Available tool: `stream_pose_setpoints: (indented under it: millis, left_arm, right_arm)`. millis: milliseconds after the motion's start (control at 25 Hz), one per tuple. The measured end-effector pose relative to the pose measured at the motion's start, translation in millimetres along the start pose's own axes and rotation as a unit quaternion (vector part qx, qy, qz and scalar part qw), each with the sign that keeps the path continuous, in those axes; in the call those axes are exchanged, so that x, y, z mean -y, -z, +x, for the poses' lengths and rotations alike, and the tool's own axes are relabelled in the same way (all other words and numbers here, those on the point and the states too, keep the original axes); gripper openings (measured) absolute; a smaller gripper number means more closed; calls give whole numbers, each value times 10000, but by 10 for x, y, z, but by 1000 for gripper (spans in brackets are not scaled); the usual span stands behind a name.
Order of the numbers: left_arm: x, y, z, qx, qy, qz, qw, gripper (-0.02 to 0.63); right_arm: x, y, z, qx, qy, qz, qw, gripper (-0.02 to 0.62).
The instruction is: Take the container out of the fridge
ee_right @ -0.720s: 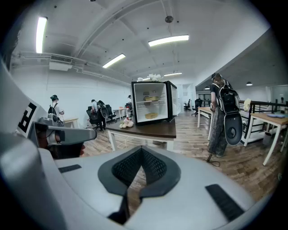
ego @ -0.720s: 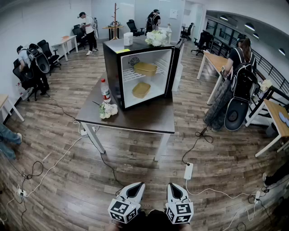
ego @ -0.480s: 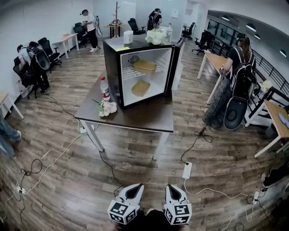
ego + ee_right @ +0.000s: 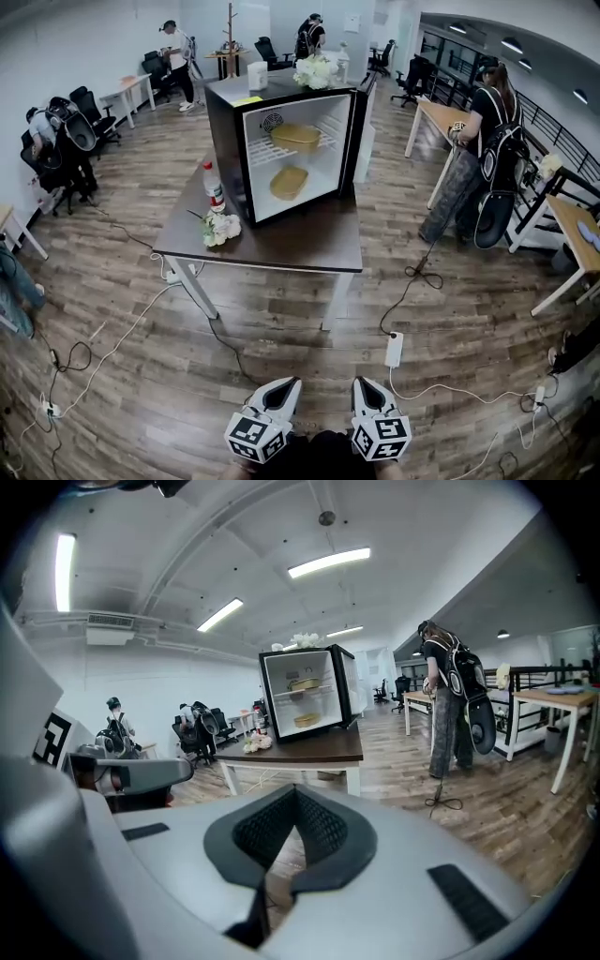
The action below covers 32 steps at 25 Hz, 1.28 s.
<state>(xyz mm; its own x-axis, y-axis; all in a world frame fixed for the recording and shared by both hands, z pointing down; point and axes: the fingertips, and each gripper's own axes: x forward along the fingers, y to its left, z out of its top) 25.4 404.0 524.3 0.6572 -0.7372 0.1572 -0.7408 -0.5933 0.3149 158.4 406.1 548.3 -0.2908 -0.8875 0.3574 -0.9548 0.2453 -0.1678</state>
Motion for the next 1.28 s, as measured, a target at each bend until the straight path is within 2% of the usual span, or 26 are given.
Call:
stream_pose_setpoints:
  millis: [240, 680, 880, 1280]
  left_arm:
    - [-230, -73, -44, -47, 14, 163, 9999, 8]
    - [-471, -68, 110, -57, -79, -12, 10000, 8]
    - [-619, -75, 345, -182, -236, 64, 9995, 8]
    - [-965, -389, 1082, -77, -454, 190, 9988, 8]
  right_arm:
    - [-161, 41, 118, 31, 105, 49, 9999, 9]
    - [-192, 43, 444, -194, -30, -60, 9998, 9]
    - [-79, -76, 742, -280, -154, -134, 9994, 9]
    - [289, -545, 1537, -202, -436, -278, 9985, 9]
